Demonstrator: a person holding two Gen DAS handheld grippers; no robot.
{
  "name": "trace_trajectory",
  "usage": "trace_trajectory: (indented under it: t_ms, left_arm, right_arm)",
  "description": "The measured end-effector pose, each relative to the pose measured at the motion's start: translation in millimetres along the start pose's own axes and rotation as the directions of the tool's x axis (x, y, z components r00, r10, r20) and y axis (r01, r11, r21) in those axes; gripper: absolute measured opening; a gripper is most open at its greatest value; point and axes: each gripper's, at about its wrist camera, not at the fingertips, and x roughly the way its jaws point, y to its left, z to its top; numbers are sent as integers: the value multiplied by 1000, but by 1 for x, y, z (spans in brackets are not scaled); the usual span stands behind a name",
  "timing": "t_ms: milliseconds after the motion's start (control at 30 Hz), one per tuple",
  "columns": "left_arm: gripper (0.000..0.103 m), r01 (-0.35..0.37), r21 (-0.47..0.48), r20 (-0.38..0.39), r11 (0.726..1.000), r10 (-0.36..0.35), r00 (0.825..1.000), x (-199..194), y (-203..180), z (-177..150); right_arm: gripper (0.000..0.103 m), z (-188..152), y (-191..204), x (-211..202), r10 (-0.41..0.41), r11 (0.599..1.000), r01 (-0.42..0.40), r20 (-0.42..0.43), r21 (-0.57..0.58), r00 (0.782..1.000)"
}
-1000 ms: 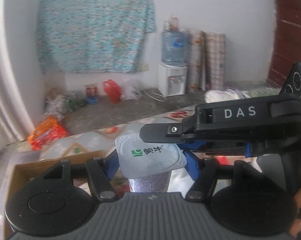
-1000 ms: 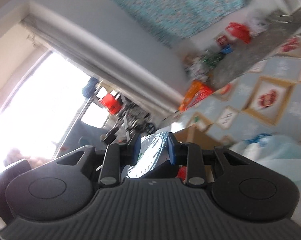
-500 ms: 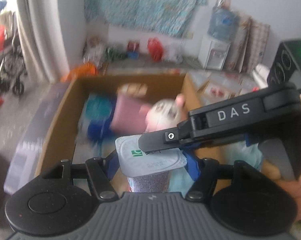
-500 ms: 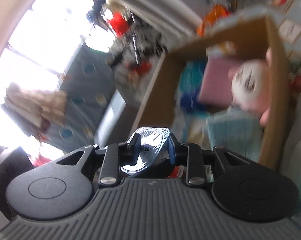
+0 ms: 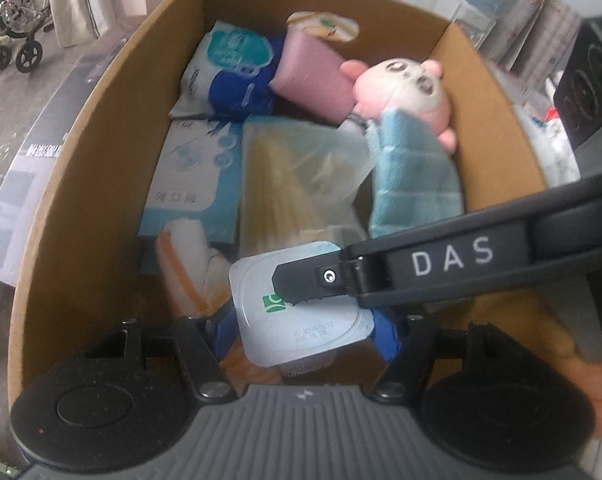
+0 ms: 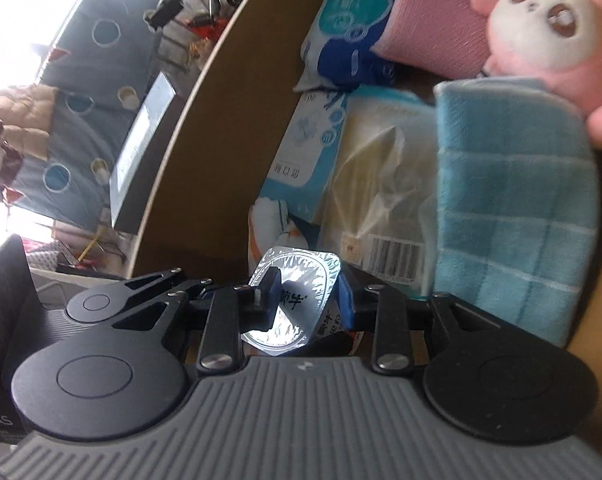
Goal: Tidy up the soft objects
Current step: 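Lower the yogurt cup into the cardboard box and open the right gripper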
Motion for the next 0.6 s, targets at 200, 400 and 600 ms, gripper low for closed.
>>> trace_trajectory:
  t_ms: [200, 400, 600]
  left_arm:
    - [68, -5, -6, -2, 1000, 5, 1000, -2, 14, -1]
    - [68, -15, 14, 21, 1000, 15, 1000, -3, 9, -2]
    - [73, 13, 7, 16, 1000, -13, 1000, -7, 8, -2]
  right_arm:
    - [30, 4, 5, 8, 38, 999, -38, -3, 11, 999]
    - [30, 8, 8, 6, 9, 999, -9, 19, -34, 1000]
    - [33, 10, 0, 11, 17, 999, -17, 2, -27, 1000]
